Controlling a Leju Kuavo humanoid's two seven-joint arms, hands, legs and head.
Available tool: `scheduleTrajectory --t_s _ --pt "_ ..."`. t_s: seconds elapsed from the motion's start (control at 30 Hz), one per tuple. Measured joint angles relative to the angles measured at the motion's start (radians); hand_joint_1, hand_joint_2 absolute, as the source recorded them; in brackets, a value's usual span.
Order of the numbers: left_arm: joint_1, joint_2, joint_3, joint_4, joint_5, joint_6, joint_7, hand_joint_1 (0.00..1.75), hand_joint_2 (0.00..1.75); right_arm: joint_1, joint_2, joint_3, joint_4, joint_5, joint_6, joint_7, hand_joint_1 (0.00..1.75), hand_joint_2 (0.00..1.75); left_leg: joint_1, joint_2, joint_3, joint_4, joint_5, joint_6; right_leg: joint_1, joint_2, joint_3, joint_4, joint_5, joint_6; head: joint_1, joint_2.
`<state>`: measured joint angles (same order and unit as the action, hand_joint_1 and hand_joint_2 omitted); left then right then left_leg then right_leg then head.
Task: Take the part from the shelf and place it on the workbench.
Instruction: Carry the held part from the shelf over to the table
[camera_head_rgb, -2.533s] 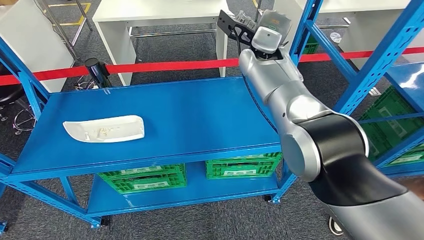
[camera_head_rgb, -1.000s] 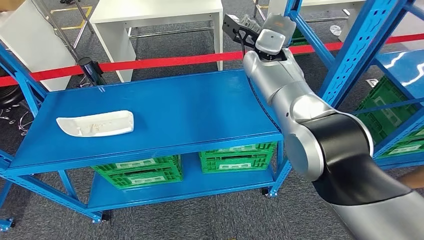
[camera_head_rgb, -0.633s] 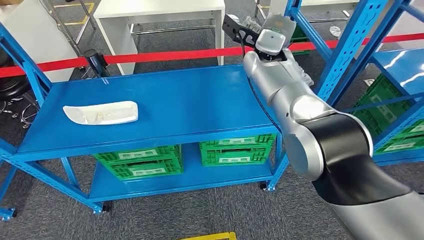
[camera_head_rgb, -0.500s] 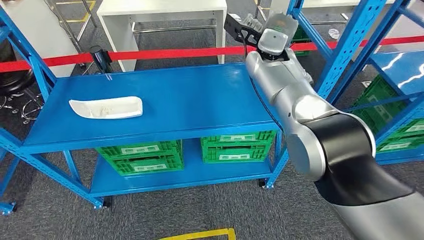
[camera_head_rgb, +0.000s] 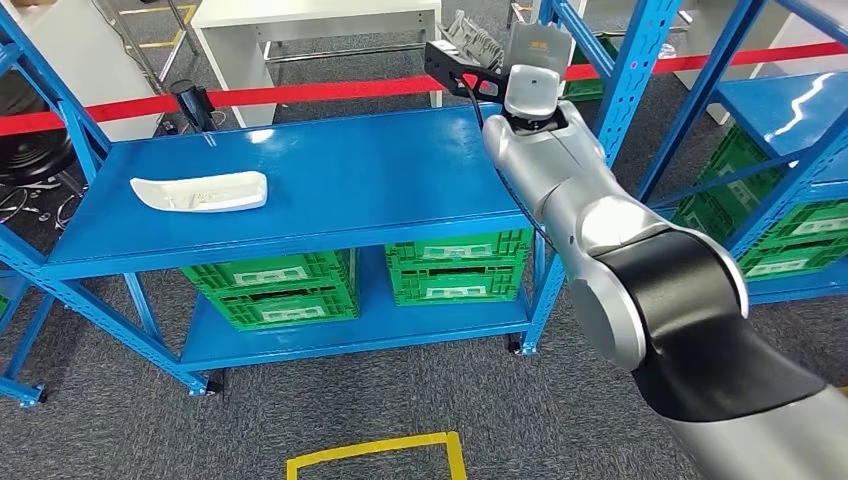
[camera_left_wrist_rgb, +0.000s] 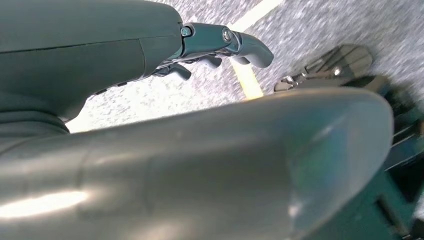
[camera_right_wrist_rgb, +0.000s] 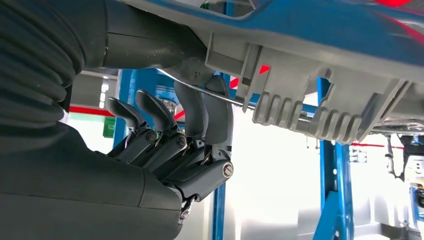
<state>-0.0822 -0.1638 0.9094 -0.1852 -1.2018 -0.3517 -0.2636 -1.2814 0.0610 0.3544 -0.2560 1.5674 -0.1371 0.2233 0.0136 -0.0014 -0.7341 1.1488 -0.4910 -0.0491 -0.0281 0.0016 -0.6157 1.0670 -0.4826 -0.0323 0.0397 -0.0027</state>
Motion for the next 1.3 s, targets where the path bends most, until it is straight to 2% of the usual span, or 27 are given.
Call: scheduleTrajectory --t_s 0.03,0.07,0.1,0.13,0.2,0.27,0.33,0.4,0.43,0.47,0.5,0.57,0.6,0.63,0.67,0.7,0.77,0.8,0.83,0.9,0.93,0.97,1.07,1.1,1.17,1.23,1.3 --pt "0.001 0.0 0.0 0.0 0.0 0.0 0.002 0.0 0.0 0.001 0.002 0.007 0.0 0.0 -0.001 -0.003 1.62 1.75 0.0 0.0 -0.013 0.063 -0.046 -0.002 0.001 0.0 -0.013 0.0 0.011 -0.002 0.0 0.0" --pt "0.001 0.0 0.0 0.0 0.0 0.0 0.004 0.0 0.0 0.003 0.004 0.016 0.0 0.0 -0.002 -0.007 1.62 1.75 0.0 0.0 -0.021 0.122 -0.075 -0.003 0.003 0.0 -0.027 0.0 0.022 -0.003 0.0 0.0" --pt "0.002 0.001 0.0 0.0 -0.001 0.0 0.007 0.0 0.0 0.006 0.006 0.024 0.0 0.0 -0.003 -0.01 1.62 1.75 0.0 0.0 -0.019 0.159 -0.081 -0.003 0.005 -0.001 -0.041 0.0 0.034 -0.003 0.0 0.0" --pt "0.002 0.001 0.0 0.0 -0.001 0.0 0.011 0.0 0.0 0.009 0.008 0.033 0.0 0.0 -0.004 -0.012 1.62 1.75 -0.001 0.0 -0.002 0.167 -0.068 0.0 0.007 -0.001 -0.055 0.0 0.045 -0.003 0.0 0.0" --pt "0.001 0.002 0.0 0.0 -0.001 0.0 0.018 0.0 0.0 0.013 0.012 0.05 0.0 0.0 -0.005 -0.017 1.62 1.75 -0.004 -0.001 0.079 0.091 -0.029 0.013 0.01 -0.001 -0.081 0.0 0.068 0.0 0.0 0.0" --pt "0.0 0.007 0.0 -0.001 0.0 0.0 0.022 0.0 0.0 0.014 0.018 0.065 0.0 0.001 -0.009 -0.024 1.62 1.75 -0.012 -0.002 0.181 -0.041 -0.038 0.028 0.011 -0.002 -0.098 -0.003 0.089 0.008 0.0 0.0" --pt "-0.001 0.01 0.0 -0.001 0.002 0.0 0.023 0.0 0.0 0.015 0.026 0.079 0.0 0.001 -0.013 -0.03 1.62 1.75 -0.023 -0.003 0.216 -0.115 -0.052 0.037 0.006 -0.004 -0.102 -0.014 0.112 0.02 0.0 0.0" --pt "0.001 0.01 0.0 0.0 0.003 0.0 0.023 0.0 0.0 0.019 0.031 0.091 0.001 0.001 -0.016 -0.032 1.62 1.75 -0.024 -0.002 0.205 -0.135 -0.027 0.048 0.003 -0.002 -0.105 -0.03 0.13 0.034 -0.002 0.0" --pt "0.001 0.011 0.0 0.0 0.003 0.0 0.022 0.0 0.0 0.022 0.033 0.096 0.001 0.001 -0.017 -0.033 1.62 1.75 -0.021 0.001 0.201 -0.143 -0.012 0.056 0.003 -0.001 -0.11 -0.027 0.117 0.039 -0.001 0.0" --pt "0.002 0.011 0.0 0.0 0.004 0.0 0.022 0.0 0.0 0.025 0.032 0.1 0.002 0.0 -0.018 -0.035 1.62 1.75 -0.018 0.003 0.193 -0.15 0.005 0.063 0.004 0.001 -0.118 -0.004 0.081 0.044 0.001 0.0" --pt "0.003 0.012 0.0 0.0 0.004 0.0 0.022 0.0 0.0 0.026 0.032 0.104 0.002 0.0 -0.018 -0.037 1.62 1.75 -0.016 0.004 0.182 -0.153 0.019 0.068 0.004 0.002 -0.131 0.043 0.029 0.047 0.002 0.0" --pt "0.003 0.011 0.0 0.0 0.004 0.0 0.023 0.0 0.0 0.028 0.033 0.108 0.003 -0.001 -0.019 -0.041 1.62 1.75 -0.016 0.005 0.151 -0.15 0.044 0.073 0.004 0.001 -0.156 0.175 -0.063 0.054 0.005 0.0" --pt "0.004 0.01 0.0 0.0 0.004 0.0 0.023 0.0 0.0 0.03 0.033 0.109 0.003 -0.001 -0.02 -0.042 1.62 1.75 -0.016 0.005 0.134 -0.146 0.054 0.073 0.004 0.001 -0.159 0.227 -0.076 0.057 0.005 0.0" --pt "0.004 0.01 0.0 0.0 0.004 0.0 0.024 0.0 0.0 0.031 0.035 0.109 0.003 -0.001 -0.02 -0.043 1.62 1.75 -0.016 0.005 0.118 -0.141 0.064 0.072 0.004 0.001 -0.149 0.251 -0.067 0.058 0.005 0.0" --pt "0.004 0.009 0.0 0.0 0.004 0.0 0.027 0.0 0.0 0.032 0.036 0.11 0.003 -0.001 -0.02 -0.044 1.62 1.75 -0.014 0.006 0.1 -0.135 0.073 0.069 0.004 0.001 -0.121 0.24 -0.045 0.059 0.005 0.0" --pt "0.004 0.009 0.0 0.0 0.004 0.0 0.029 0.0 0.0 0.032 0.038 0.111 0.003 -0.001 -0.02 -0.044 1.62 1.75 -0.013 0.006 0.083 -0.127 0.081 0.066 0.004 0.0 -0.076 0.194 -0.025 0.06 0.005 0.0" --pt "0.004 0.008 0.0 0.0 0.005 0.0 0.033 0.0 0.0 0.029 0.046 0.112 0.003 -0.001 -0.02 -0.044 1.62 1.75 -0.014 0.005 0.054 -0.11 0.095 0.056 0.006 0.0 0.021 0.068 -0.034 0.054 0.005 0.0" --pt "0.004 0.008 0.0 0.0 0.005 0.0 0.034 0.0 0.0 0.029 0.051 0.113 0.003 -0.001 -0.021 -0.044 1.62 1.75 -0.015 0.005 0.046 -0.105 0.101 0.05 0.008 0.001 0.05 0.022 -0.049 0.046 0.006 0.0" --pt "0.005 0.008 0.0 0.0 0.006 0.0 0.035 0.0 0.0 0.028 0.055 0.115 0.003 -0.001 -0.021 -0.045 1.62 1.75 -0.016 0.005 0.042 -0.103 0.107 0.043 0.011 0.003 0.06 0.0 -0.061 0.038 0.007 0.0" --pt "0.007 0.008 0.0 0.0 0.009 0.0 0.037 0.0 0.0 0.029 0.06 0.117 0.003 -0.001 -0.021 -0.046 1.62 1.75 -0.015 0.004 0.037 -0.107 0.12 0.03 0.011 0.003 0.05 -0.008 -0.049 0.019 0.009 0.0" --pt "0.008 0.009 0.0 0.0 0.011 0.0 0.038 0.0 0.0 0.029 0.064 0.118 0.003 0.0 -0.021 -0.047 1.62 1.75 -0.013 0.003 0.03 -0.101 0.107 0.023 0.01 0.002 0.042 -0.009 -0.037 0.01 0.009 0.0" --pt "0.01 0.009 0.0 0.0 0.012 0.0 0.038 0.0 0.0 0.029 0.068 0.12 0.003 0.0 -0.021 -0.047 1.62 1.75 -0.011 0.002 0.02 -0.08 0.077 0.017 0.008 0.001 0.032 -0.013 -0.023 0.002 0.008 0.0" --pt "0.01 0.009 0.0 0.0 0.014 0.0 0.038 0.0 0.0 0.028 0.08 0.126 0.003 -0.009 -0.028 -0.048 1.62 1.75 -0.007 0.001 -0.014 0.082 -0.064 0.002 0.007 0.001 -0.004 -0.015 0.013 -0.006 0.006 0.0" --pt "0.01 0.009 0.0 0.0 0.015 0.0 0.036 0.0 0.0 0.028 0.086 0.127 0.003 -0.011 -0.033 -0.053 1.62 1.75 -0.006 0.001 -0.017 0.136 -0.082 -0.001 0.008 0.001 -0.018 -0.015 0.024 -0.006 0.006 0.0" --pt "0.01 0.008 0.0 0.0 0.016 0.0 0.031 0.0 0.0 0.029 0.1 0.133 0.003 -0.007 -0.045 -0.066 1.62 1.75 -0.006 0.001 0.013 0.164 -0.058 -0.001 0.008 0.002 -0.047 -0.013 0.047 -0.004 0.006 0.0" --pt "0.008 0.007 0.0 0.0 0.015 0.0 0.028 0.0 0.0 0.027 0.117 0.143 0.002 -0.004 -0.06 -0.083 1.62 1.75 -0.006 0.001 0.106 0.064 -0.025 0.008 0.009 0.004 -0.07 -0.013 0.068 0.002 0.006 0.0" --pt "0.006 0.007 0.0 -0.001 0.012 0.0 0.027 0.0 0.0 0.023 0.137 0.154 0.0 -0.004 -0.082 -0.103 1.62 1.75 -0.013 -0.001 0.201 -0.073 -0.041 0.02 0.008 0.004 -0.083 -0.015 0.088 0.011 0.007 0.0"
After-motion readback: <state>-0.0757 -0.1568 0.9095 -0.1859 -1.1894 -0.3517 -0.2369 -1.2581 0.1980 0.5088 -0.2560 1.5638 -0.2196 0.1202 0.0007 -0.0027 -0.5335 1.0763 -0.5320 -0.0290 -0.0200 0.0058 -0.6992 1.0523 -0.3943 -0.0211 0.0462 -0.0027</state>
